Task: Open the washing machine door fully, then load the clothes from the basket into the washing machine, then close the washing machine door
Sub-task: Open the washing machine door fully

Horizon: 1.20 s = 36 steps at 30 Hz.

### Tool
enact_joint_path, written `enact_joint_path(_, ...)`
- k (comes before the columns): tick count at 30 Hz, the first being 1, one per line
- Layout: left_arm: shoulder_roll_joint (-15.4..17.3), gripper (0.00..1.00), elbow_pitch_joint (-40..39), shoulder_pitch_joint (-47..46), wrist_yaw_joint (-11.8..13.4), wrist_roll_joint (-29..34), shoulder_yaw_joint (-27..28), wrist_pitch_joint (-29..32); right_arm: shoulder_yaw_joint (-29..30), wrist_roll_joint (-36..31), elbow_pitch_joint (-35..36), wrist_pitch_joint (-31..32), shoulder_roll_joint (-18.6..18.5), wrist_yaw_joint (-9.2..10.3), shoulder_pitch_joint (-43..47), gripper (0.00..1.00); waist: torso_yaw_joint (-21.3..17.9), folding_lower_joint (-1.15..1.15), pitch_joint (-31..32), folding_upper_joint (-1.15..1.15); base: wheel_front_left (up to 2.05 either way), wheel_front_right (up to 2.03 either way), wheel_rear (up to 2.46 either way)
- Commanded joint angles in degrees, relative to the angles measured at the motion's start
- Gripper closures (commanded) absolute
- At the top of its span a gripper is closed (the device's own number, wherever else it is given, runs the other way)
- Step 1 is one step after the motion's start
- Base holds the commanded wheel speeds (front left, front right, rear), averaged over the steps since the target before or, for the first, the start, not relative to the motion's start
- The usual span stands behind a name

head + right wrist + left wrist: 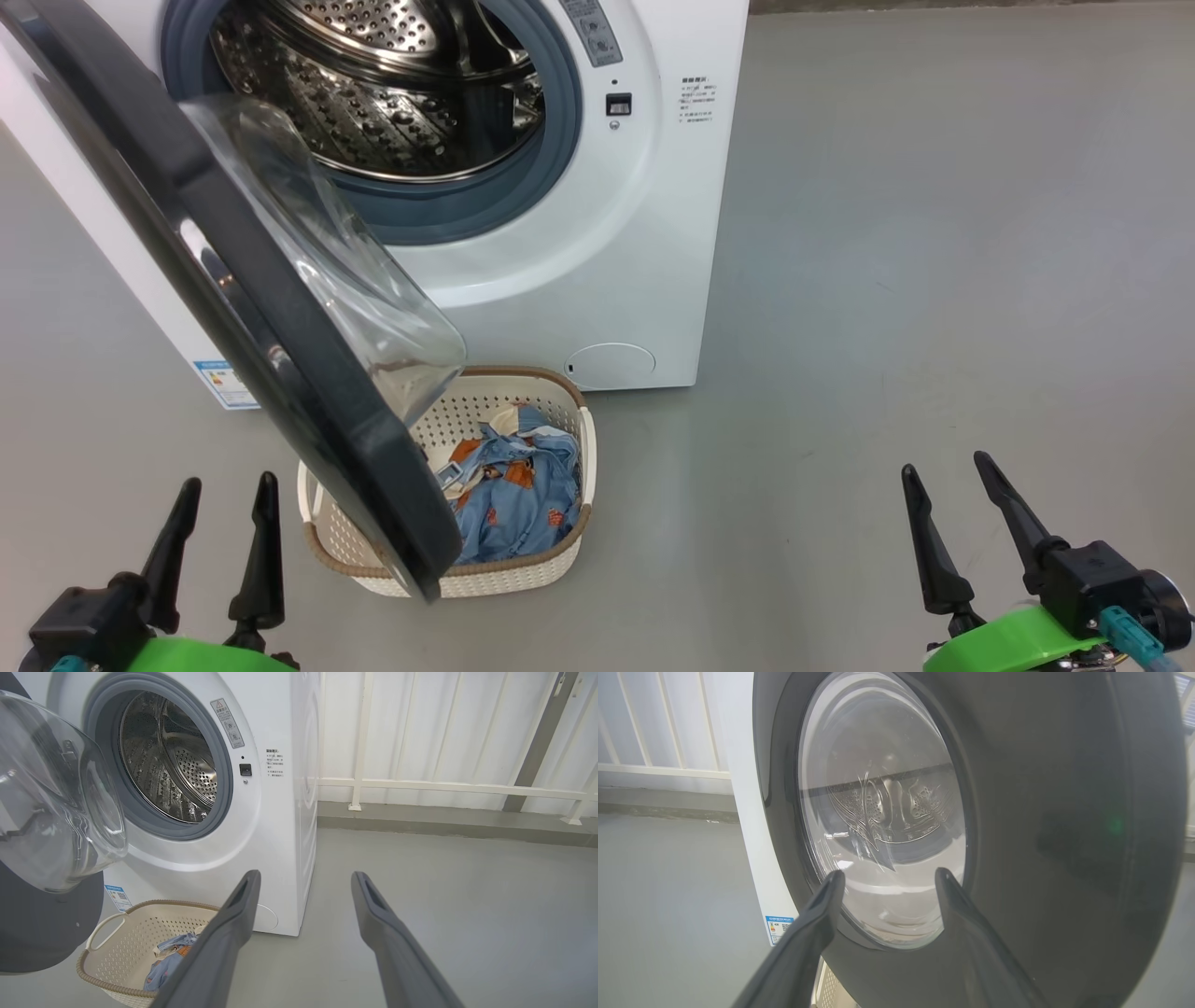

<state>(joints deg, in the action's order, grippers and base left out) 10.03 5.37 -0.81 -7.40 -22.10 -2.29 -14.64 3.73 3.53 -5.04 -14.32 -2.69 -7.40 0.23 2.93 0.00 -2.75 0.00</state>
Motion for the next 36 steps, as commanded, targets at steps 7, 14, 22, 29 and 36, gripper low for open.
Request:
enact_joint_path(7,1.02,0.0,-0.51,-0.41,-0.09,1.42,2.21,-0.36,-1.06,-1.84,1.89,-0.68,-0.19,-0.09,-0.36,0.0,0.21,0.0,0.55,0.0,0.0,0.0,0.0)
enact_joint_path(14,0.98,0.0,0.11,-0.45,-0.09,1.7,2.18,-0.36,-0.77,-2.46,2.16,-0.68,-0.19,-0.09,-0.77,0.0,0.05,0.0,0.65,0.0,0.0,0.0,0.0)
enact_joint_path(22,0.82,0.0,0.33,-0.63,-0.09,2.35,2.63,-0.36,0.02,-2.08,1.68,-0.68,-0.19,-0.09,-1.26,0.0,0.17,0.0,0.6,0.0,0.0,0.0,0.0)
enact_joint_path(29,1.11,0.0,0.23,-0.74,-0.09,2.73,2.37,-0.36,0.24,-2.03,1.73,-0.68,-0.19,-0.09,-1.44,0.0,0.08,0.0,0.56,0.0,0.0,0.0,0.0)
enact_joint_path(36,1.14,0.0,0.25,-1.08,-0.09,2.43,2.52,-0.36,0.36,-1.73,0.93,-0.68,-0.19,-0.09,-1.25,0.0,0.21,0.0,0.45,0.0,0.0,0.0,0.0)
